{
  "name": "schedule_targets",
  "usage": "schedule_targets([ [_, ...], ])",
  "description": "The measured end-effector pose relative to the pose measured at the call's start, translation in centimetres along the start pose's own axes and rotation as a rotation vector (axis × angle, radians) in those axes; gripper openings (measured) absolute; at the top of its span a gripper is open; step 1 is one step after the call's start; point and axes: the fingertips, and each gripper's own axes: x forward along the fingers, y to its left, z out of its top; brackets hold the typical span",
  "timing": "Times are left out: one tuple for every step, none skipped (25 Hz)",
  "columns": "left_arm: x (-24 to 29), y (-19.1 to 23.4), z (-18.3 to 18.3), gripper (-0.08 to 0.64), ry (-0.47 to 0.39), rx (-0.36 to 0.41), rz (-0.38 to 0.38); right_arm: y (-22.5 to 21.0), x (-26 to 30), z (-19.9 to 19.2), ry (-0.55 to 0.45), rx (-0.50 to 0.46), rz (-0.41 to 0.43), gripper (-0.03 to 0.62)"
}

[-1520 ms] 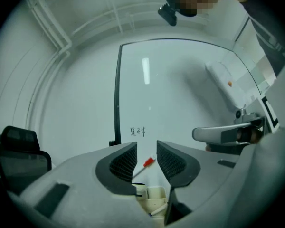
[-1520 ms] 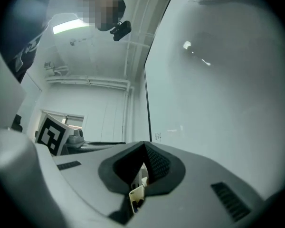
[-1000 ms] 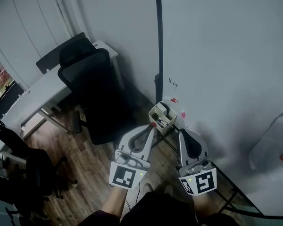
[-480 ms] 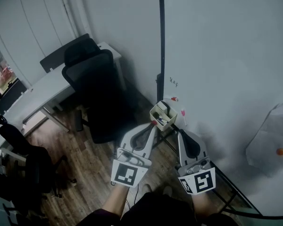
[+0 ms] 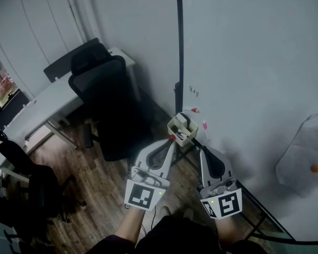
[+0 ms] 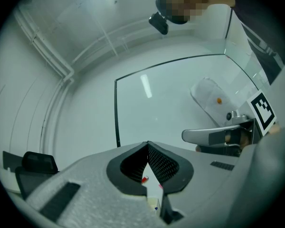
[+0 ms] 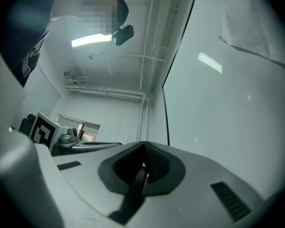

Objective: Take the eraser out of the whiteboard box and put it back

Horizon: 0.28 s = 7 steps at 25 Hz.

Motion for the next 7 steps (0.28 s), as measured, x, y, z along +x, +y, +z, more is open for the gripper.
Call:
schedule_targets([
  [0.0, 0.02, 0.02, 0.005, -0.001, -0.001, 0.001, 0.0, 0.0, -0.01, 0.0, 0.0, -0.001, 0.002],
  [-0.02, 0.05, 0.08, 0.005, -0.002, -0.001, 0.001, 0.03, 0.01, 0.03, 0.0, 0.0, -0.001, 0.002],
  [-0.07, 0.1, 0.18, 0.005, -0.004, 0.0, 0.001, 0.08, 0.04, 0.09, 0.0, 0.0, -0.001, 0.002],
  [-0.13, 0.15, 0.29, 0.005, -0.006, 0.001, 0.001, 0.16, 0.06, 0.18, 0.0, 0.0, -0.002, 0.003],
  [-0.21, 0.21, 0.38, 0.005, -0.007, 0.001, 0.001, 0.24, 0.08, 0.26, 0.0, 0.0, -0.002, 0.002],
  [-0.29, 0.27, 0.45, 0.005, -0.007, 0.0, 0.002, 0.32, 0.1, 0.34, 0.0, -0.001, -0.003, 0.002],
  [-0.37, 0.32, 0.51, 0.005, -0.007, -0.001, 0.002, 0.4, 0.11, 0.41, 0.0, -0.001, -0.003, 0.002],
])
